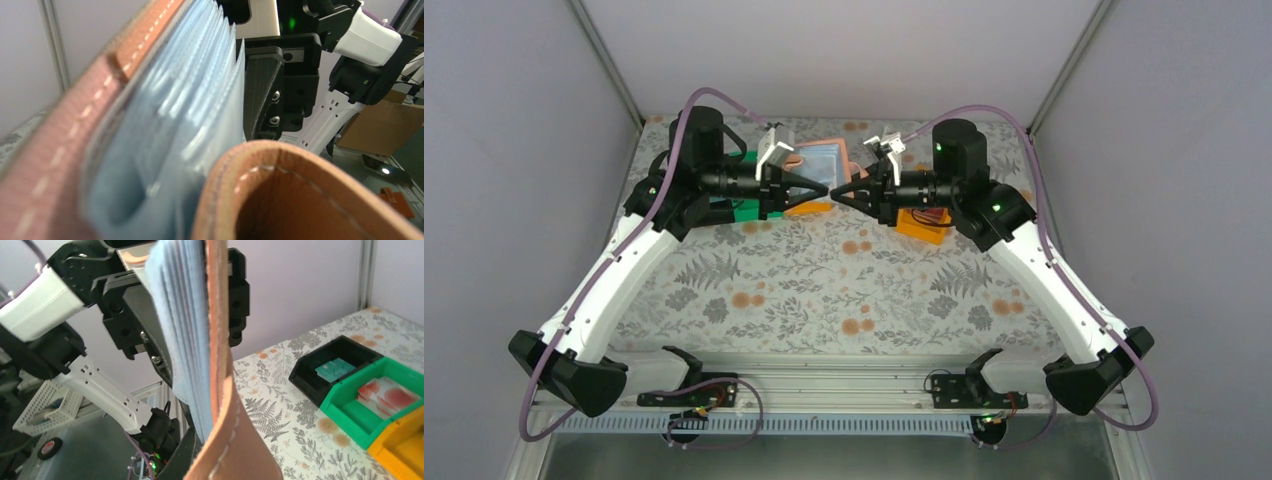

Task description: Take the credit cards out of the card holder

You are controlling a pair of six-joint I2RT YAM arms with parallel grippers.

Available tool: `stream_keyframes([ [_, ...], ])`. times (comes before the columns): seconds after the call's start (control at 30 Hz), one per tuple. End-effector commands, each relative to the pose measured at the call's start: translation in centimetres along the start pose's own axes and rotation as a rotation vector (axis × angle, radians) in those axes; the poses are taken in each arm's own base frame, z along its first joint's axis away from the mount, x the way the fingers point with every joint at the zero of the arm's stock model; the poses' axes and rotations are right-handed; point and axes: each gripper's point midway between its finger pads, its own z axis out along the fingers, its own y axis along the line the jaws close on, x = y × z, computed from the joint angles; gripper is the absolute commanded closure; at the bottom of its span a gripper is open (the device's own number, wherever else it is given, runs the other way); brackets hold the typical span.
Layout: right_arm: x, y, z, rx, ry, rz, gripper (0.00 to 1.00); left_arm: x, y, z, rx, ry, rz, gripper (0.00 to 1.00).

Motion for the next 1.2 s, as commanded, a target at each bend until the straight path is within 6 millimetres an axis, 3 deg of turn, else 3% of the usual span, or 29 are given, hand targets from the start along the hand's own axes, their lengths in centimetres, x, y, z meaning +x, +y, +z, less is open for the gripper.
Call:
stream_keyframes([
  [0.0,-1.5,0.7,-0.3,-0.026,-0.035,-0.043,0.96,-0.6,-1.3,0.0,0.060,-0.022,0.025,0.98],
  [0.03,-1.5,0.6,-0.4,-0.014,-0.037,-0.044,0.96,-0.6,-0.8,-0.1,0.028,-0.020,0.021,0.96],
  [0.13,-1.4,-0.6,-1.4,0.093,-0.049,-0.019,0.96,-0.1,3.6,-0.8,-0.235,0.002,-0.008,0.59],
  [0.17,-1.3,-1.1,-1.8,0.124,-0.049,-0.003,0.96,0.1,5.9,-1.7,-0.374,0.012,-0.019,0.52],
  [0.3,-0.8,-1.0,-2.8,0.154,-0.050,0.036,0.96,1.4,13.6,-8.0,-0.914,0.066,-0.037,0.46],
  [0.4,-0.7,-1.5,-3.9,0.224,-0.065,0.056,0.96,2.3,15.2,-11.0,-1.078,0.082,-0.064,0.36],
  [0.57,-0.5,-5.9,-6.3,0.472,-0.105,0.170,0.96,2.9,15.4,-12.7,-1.106,0.051,-0.118,0.28],
  [0.67,0.3,-9.0,-6.9,0.625,-0.076,0.276,0.96,1.7,15.2,-13.4,-1.104,0.019,-0.109,0.29],
  [0.77,0.8,-11.2,-7.4,0.740,-0.048,0.370,0.96,-1.1,13.8,-12.7,-1.021,-0.024,-0.047,0.31],
  [0.87,1.2,-12.5,-7.5,0.807,-0.032,0.417,0.96,-3.6,11.2,-9.9,-0.802,-0.065,0.004,0.34],
  [0.97,1.1,-12.2,-5.9,0.743,-0.010,0.381,0.96,-4.2,5.5,-5.0,-0.379,-0.098,0.013,0.43],
  [1.03,0.5,-10.2,-4.1,0.593,-0.007,0.322,0.96,-2.9,3.1,-2.5,-0.200,-0.089,-0.045,0.44],
  [1.1,-0.1,-7.8,-3.0,0.453,-0.019,0.245,0.96,-1.3,2.2,-0.7,-0.126,-0.059,-0.089,0.45],
  [1.17,-0.5,-5.4,-2.7,0.325,-0.027,0.164,0.96,-0.2,2.6,0.2,-0.123,-0.036,-0.125,0.46],
])
